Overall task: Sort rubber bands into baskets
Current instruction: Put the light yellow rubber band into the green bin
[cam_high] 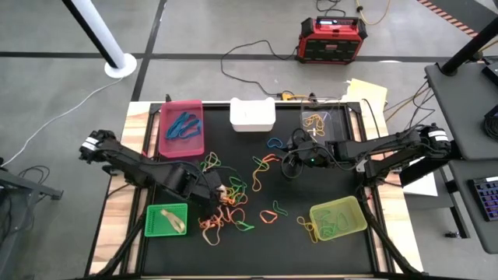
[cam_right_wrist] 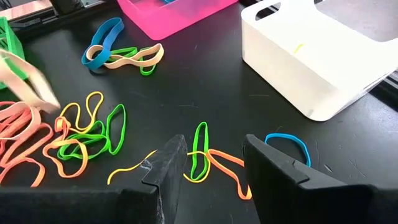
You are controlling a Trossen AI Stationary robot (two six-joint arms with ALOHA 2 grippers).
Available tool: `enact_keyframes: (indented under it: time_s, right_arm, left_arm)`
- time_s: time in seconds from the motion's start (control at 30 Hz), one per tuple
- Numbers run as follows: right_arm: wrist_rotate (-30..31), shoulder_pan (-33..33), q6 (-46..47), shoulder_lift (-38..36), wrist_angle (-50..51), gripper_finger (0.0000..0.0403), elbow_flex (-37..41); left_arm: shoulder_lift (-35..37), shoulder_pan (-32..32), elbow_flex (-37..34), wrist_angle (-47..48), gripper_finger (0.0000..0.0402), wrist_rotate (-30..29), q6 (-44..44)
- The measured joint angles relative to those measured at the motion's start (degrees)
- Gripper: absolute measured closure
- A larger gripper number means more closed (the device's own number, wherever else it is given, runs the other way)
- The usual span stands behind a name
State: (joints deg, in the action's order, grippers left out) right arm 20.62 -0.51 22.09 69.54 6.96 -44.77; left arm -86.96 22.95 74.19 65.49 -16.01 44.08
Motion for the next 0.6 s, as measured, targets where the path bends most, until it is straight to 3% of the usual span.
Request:
enact_keyframes:
  time_s: [0.2, 0.4, 0.6]
  right_arm:
    - [0.0, 0.0, -0.01, 0.0, 0.01, 0.025, 0.02]
    - [-0.02, 0.0, -0.16, 0.0, 0.02, 0.025, 0.02]
    - [-0.02, 0.0, -0.16, 0.0, 0.04, 0.025, 0.02]
  left_arm:
    - [0.0, 3.54, 9.74, 10.63, 0.0402, 3.66, -3.19]
    - [0.02, 7.69, 19.35, 20.3, 0.0402, 6.51, -0.81]
    - [0.91, 9.86, 21.19, 24.15, 0.0402, 10.06, 5.3]
